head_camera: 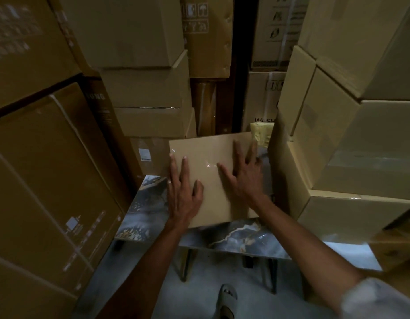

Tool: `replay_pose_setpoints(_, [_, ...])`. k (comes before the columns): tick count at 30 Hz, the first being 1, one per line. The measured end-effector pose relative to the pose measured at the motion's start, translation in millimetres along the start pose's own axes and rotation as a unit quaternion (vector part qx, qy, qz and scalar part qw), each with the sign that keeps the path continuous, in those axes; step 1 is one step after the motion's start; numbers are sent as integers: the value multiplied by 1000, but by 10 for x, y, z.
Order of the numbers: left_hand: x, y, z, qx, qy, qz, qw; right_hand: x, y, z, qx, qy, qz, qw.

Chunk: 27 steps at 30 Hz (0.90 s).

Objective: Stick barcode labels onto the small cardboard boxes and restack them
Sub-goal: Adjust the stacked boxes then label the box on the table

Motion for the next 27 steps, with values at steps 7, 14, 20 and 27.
replay_pose_setpoints(7, [-169, 83, 6, -60, 18, 32, 998, -128, -51, -36, 27, 16, -23, 999])
replay_pose_setpoints(14, [23, -1, 47, -42, 67, 104, 991, -146, -118, 80, -19, 44, -49, 998])
replay_pose_setpoints(20, [87, 16, -145, -28, 126, 142, 981, -153, -337, -42, -114, 146, -90, 979])
replay_pose_setpoints(27, [138, 61, -246, -81, 181, 177, 964, -124, -390, -68, -83, 186, -83, 976])
Point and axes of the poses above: each hand's wrist, its own x-axis towards the middle knuckle, its own z-axis out of the back of the hand, y = z × x, the point moved 7 cm from there along x, towards the middle knuckle, and after that the axes turned 13 degrees about -x, right-handed, at the moved point
